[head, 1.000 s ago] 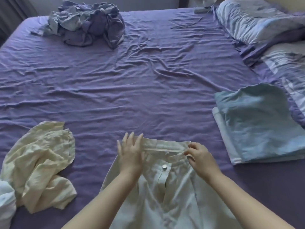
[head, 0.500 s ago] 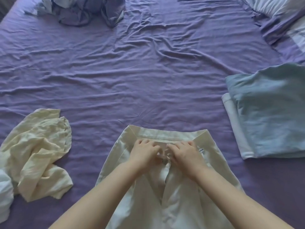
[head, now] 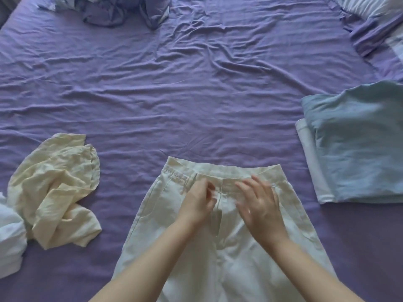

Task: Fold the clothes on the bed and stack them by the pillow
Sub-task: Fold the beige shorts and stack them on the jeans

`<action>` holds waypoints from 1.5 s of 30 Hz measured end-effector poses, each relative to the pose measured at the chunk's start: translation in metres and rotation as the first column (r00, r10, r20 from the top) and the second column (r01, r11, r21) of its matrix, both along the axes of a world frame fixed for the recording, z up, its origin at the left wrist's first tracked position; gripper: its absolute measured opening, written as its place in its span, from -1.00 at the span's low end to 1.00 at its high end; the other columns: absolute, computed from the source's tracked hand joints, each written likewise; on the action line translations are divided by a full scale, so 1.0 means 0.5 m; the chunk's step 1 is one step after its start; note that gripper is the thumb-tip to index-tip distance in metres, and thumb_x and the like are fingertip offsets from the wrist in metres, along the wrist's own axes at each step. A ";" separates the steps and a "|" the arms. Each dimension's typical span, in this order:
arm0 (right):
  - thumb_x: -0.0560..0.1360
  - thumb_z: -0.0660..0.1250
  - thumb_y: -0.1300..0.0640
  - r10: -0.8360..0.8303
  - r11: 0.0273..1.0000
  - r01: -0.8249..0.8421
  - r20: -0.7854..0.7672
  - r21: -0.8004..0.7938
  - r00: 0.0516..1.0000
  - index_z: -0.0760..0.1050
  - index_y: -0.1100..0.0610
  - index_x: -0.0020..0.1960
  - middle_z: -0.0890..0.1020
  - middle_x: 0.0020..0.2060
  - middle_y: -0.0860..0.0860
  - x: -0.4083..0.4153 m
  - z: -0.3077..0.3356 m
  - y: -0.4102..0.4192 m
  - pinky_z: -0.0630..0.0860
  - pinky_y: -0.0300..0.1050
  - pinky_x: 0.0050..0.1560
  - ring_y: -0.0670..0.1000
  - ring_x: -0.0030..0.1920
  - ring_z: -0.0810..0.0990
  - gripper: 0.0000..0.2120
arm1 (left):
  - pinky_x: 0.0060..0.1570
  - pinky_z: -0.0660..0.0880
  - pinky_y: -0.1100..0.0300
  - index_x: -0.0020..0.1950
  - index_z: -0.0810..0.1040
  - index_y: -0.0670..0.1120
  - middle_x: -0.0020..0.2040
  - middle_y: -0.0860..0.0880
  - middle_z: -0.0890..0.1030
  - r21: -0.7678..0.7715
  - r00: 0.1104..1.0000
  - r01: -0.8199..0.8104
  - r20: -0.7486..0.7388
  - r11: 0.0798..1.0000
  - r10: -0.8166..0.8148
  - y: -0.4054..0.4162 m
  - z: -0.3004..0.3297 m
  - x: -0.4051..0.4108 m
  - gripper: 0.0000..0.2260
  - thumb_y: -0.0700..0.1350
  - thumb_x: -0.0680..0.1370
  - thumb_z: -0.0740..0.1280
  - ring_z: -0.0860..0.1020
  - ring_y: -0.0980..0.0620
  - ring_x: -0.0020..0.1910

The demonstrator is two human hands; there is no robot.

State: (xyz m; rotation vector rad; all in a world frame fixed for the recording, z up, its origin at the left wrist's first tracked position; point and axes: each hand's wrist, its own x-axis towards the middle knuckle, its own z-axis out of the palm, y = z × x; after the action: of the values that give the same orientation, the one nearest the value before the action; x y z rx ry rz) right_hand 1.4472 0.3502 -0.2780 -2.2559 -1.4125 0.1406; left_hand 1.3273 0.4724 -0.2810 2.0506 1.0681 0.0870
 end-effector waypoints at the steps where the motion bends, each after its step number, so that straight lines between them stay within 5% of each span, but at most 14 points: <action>1: 0.32 0.50 0.21 0.011 1.000 -0.012 -0.024 -0.005 1.000 0.53 0.13 0.17 0.58 0.13 0.06 -0.025 -0.010 -0.022 0.34 0.15 0.26 0.04 0.31 0.33 -0.57 | 0.03 0.40 0.19 0.00 0.58 -0.17 -0.07 -0.08 0.53 0.009 0.998 0.060 -0.007 0.998 -0.060 -0.015 -0.009 -0.019 -0.86 -0.26 0.45 0.39 0.50 -0.04 -0.03; 4: 0.34 0.50 0.10 0.064 0.996 -0.069 -0.091 -0.049 0.994 0.55 0.13 0.17 0.58 0.16 0.05 -0.104 -0.048 -0.093 0.35 0.07 0.30 0.06 0.31 0.44 -0.59 | 0.15 0.33 0.22 -0.12 0.68 -0.15 0.06 -0.13 0.56 0.045 0.979 0.205 -0.028 0.978 -0.204 -0.045 -0.029 -0.066 -0.93 -0.19 0.42 0.47 0.48 -0.12 0.14; 9: 0.55 -0.02 -0.22 0.039 0.982 -0.066 -0.151 -0.175 0.988 0.57 0.10 0.19 0.57 0.22 0.08 -0.185 -0.067 -0.151 0.09 -0.03 0.35 0.01 0.31 0.35 -0.44 | 0.41 0.04 0.27 0.02 0.67 0.06 0.45 0.05 0.28 0.041 0.923 0.366 -0.144 0.930 -0.357 -0.066 -0.044 -0.106 -0.83 0.04 0.46 0.42 0.05 0.02 0.51; 14: 0.43 0.14 -0.23 -0.114 0.970 0.065 -0.201 -0.236 0.973 0.50 0.06 0.28 0.46 0.33 0.07 -0.211 -0.076 -0.142 0.01 -0.04 0.40 -0.01 0.39 0.22 -0.45 | 0.40 0.08 0.25 -0.07 0.70 0.07 0.42 0.10 0.32 0.092 0.946 0.312 -0.123 0.946 -0.300 -0.078 -0.041 -0.104 -0.88 0.04 0.43 0.44 0.09 0.03 0.50; 19: 0.49 -0.13 -0.35 -0.183 0.932 0.156 -0.053 -0.327 0.982 0.35 0.12 0.39 0.34 0.40 0.18 -0.221 -0.085 -0.142 -0.02 0.06 0.42 -0.05 0.51 -0.18 -0.27 | 0.36 0.05 0.28 -0.11 0.70 0.10 0.40 0.12 0.35 0.111 0.956 0.276 -0.134 0.955 -0.261 -0.084 -0.041 -0.097 -0.91 0.01 0.42 0.44 0.11 0.03 0.47; 24: 0.53 -0.26 -0.31 -0.143 0.929 0.142 0.023 -0.343 0.990 0.21 0.14 0.41 0.41 0.34 0.24 -0.224 -0.094 -0.141 0.02 0.12 0.40 0.00 0.51 -0.25 -0.29 | 0.23 0.07 0.26 -0.10 0.69 0.12 0.31 0.14 0.40 0.144 0.953 0.273 -0.173 0.951 -0.248 -0.076 -0.033 -0.082 -0.90 0.04 0.43 0.42 0.18 0.04 0.38; 32: 0.53 -0.26 -0.31 -0.143 0.927 0.159 0.071 -0.341 0.987 0.06 0.15 0.46 0.40 0.35 0.21 -0.222 -0.104 -0.142 0.05 0.13 0.39 0.02 0.51 -0.23 -0.29 | 0.15 0.13 0.18 -0.11 0.70 0.08 0.17 0.13 0.49 0.184 0.974 0.209 -0.123 0.960 -0.189 -0.031 -0.007 -0.027 -0.92 0.01 0.43 0.44 0.26 0.05 0.31; 37: 0.49 -0.10 -0.34 -0.149 0.941 0.170 0.092 -0.293 0.985 0.21 0.12 0.39 0.41 0.34 0.21 -0.223 -0.115 -0.142 0.07 0.13 0.39 0.03 0.52 -0.17 -0.31 | 0.02 0.11 0.20 -0.11 0.69 0.11 0.08 0.13 0.51 0.187 0.980 0.166 -0.140 0.968 -0.141 -0.001 -0.002 -0.001 -0.92 0.03 0.43 0.43 0.32 0.04 0.21; 42: 0.36 0.08 -0.29 -0.110 0.954 0.145 0.144 -0.263 0.983 0.25 0.09 0.37 0.41 0.33 0.22 -0.222 -0.130 -0.144 0.07 0.15 0.37 0.19 0.44 0.16 -0.30 | 0.02 0.10 0.19 -0.09 0.69 0.11 0.07 0.13 0.52 0.183 0.992 0.055 -0.120 0.982 -0.033 0.035 -0.005 0.039 -0.92 0.03 0.45 0.42 0.32 0.02 0.19; 45: 0.34 0.09 -0.29 -0.135 0.953 0.172 0.160 -0.249 0.978 0.31 0.08 0.36 0.40 0.34 0.19 -0.222 -0.131 -0.142 0.03 0.11 0.40 0.13 0.52 -0.07 -0.30 | 0.03 0.05 0.20 -0.09 0.68 0.12 0.04 0.14 0.49 0.217 0.983 0.099 -0.172 0.971 -0.061 0.051 -0.010 0.063 -0.92 0.03 0.46 0.41 0.31 0.03 0.19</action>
State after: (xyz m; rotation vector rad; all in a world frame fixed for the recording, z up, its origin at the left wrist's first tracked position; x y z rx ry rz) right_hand 1.3363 0.2793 -0.3437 -2.6305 -1.3474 0.1252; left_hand 1.3586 0.4978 -0.2861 2.3362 1.1153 -0.0030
